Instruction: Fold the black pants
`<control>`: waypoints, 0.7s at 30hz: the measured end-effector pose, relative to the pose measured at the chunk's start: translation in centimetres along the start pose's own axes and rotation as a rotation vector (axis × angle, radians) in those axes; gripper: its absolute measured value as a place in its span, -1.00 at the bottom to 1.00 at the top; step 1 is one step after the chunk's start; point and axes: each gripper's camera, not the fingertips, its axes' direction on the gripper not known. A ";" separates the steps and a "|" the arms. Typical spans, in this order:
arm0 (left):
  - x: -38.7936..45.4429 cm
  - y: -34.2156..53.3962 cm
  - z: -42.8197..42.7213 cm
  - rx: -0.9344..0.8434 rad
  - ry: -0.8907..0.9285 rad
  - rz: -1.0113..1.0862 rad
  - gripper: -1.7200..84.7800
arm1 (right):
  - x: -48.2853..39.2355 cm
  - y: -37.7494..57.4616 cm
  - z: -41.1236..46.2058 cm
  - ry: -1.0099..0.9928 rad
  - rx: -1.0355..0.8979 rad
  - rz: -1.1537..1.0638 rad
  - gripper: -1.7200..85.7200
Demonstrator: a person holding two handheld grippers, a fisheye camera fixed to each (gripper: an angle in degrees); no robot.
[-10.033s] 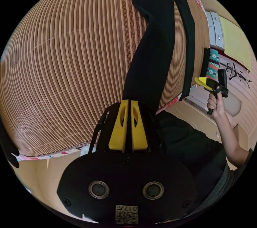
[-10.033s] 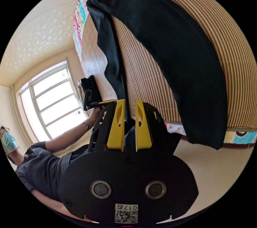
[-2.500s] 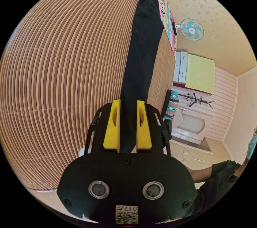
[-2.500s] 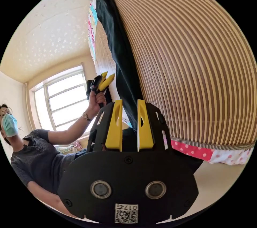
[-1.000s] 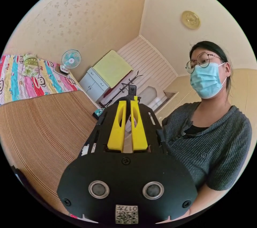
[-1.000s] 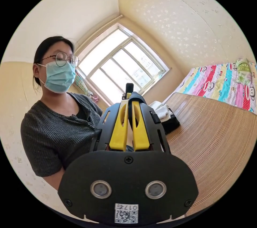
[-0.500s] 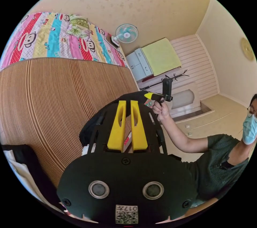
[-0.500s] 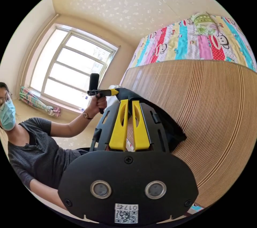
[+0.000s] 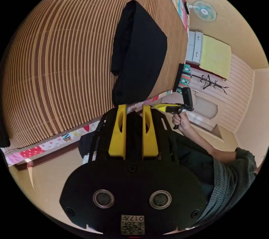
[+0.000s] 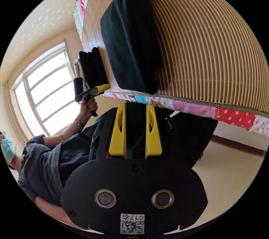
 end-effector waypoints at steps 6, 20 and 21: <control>-0.8 -8.1 -3.9 0.142 0.009 0.053 -0.63 | -0.9 -6.8 -5.4 -0.038 0.193 0.039 -0.56; -1.5 -18.2 0.8 -0.044 -0.007 0.006 -0.78 | -1.0 -11.1 -3.7 -0.222 0.230 0.141 -0.72; -1.2 -18.0 0.7 -0.057 -0.005 0.019 -0.80 | -0.8 -10.0 -3.6 -0.264 0.232 0.148 -0.73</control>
